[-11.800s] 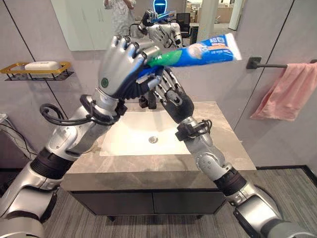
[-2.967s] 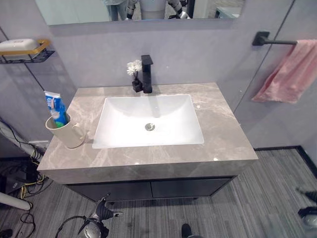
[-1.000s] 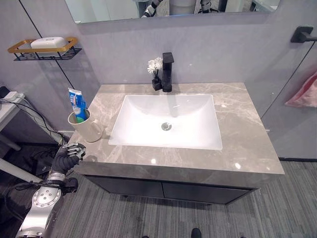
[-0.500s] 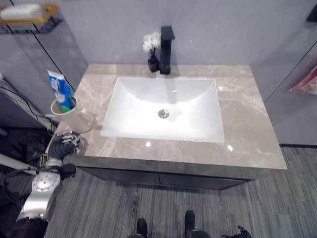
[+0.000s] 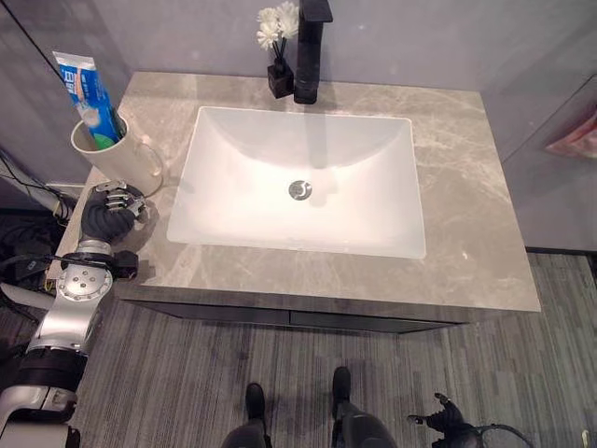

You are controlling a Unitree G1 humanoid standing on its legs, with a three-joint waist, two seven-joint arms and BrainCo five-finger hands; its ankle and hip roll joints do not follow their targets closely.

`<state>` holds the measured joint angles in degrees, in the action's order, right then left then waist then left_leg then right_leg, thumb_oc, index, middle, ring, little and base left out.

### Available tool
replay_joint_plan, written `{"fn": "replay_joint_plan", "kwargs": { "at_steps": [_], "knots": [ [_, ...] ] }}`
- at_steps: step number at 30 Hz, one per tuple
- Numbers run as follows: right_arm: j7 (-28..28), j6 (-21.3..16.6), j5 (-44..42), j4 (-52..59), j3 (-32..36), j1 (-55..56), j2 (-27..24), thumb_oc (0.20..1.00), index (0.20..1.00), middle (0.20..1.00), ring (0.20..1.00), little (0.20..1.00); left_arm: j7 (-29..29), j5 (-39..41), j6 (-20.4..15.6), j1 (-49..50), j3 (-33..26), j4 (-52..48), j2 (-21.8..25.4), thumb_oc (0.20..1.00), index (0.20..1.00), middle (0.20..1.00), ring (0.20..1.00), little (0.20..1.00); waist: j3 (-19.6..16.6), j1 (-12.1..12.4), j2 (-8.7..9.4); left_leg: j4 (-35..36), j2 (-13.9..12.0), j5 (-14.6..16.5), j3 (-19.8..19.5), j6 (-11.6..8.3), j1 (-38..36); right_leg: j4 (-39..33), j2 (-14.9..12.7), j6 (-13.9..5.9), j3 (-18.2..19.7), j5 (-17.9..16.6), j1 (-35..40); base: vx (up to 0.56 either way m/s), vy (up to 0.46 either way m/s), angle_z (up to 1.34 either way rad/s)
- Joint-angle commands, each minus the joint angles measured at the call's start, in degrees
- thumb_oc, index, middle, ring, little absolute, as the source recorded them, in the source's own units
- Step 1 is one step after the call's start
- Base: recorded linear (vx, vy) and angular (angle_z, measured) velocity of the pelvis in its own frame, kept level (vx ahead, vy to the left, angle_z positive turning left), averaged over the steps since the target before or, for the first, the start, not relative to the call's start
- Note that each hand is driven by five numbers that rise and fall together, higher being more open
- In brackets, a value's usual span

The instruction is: Put brush and paste in cup on sink, flatten towel.

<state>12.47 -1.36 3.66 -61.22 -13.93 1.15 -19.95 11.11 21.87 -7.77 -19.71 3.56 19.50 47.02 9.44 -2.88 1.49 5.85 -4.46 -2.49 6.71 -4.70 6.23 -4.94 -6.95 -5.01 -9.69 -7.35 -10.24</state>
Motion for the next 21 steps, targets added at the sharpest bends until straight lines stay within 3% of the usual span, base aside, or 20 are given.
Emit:
{"fn": "replay_joint_plan", "kwargs": {
  "at_steps": [1, 21],
  "knots": [
    [1.1, -0.4, 0.0, 1.1, -2.3, -1.4, -1.6, 1.000, 1.000, 1.000, 1.000, 1.000, 2.2, -1.1, -1.6, -6.7, 3.3, 6.4, 3.0, 0.200, 0.200, 0.200, 0.200, 0.200, 0.5, -1.1, 1.02, -0.8, 0.1, -1.3, 0.0, -0.59, 2.9, -0.1, -3.4, -4.41, 3.4, -2.6, 1.3, 0.00, 0.000, 0.00],
    [1.6, -1.8, -0.8, 3.1, -6.8, -4.3, -2.1, 1.000, 1.000, 1.000, 1.000, 1.000, 6.0, 1.3, -1.4, -32.6, 15.5, 25.6, 6.3, 0.200, 0.200, 0.200, 0.200, 0.200, 2.8, -2.5, 2.37, -0.8, -0.2, -2.1, 0.7, -0.41, 6.4, -0.1, -2.9, -5.06, 4.6, -4.2, -2.9, -0.01, 0.004, -0.04]
  ]
}}
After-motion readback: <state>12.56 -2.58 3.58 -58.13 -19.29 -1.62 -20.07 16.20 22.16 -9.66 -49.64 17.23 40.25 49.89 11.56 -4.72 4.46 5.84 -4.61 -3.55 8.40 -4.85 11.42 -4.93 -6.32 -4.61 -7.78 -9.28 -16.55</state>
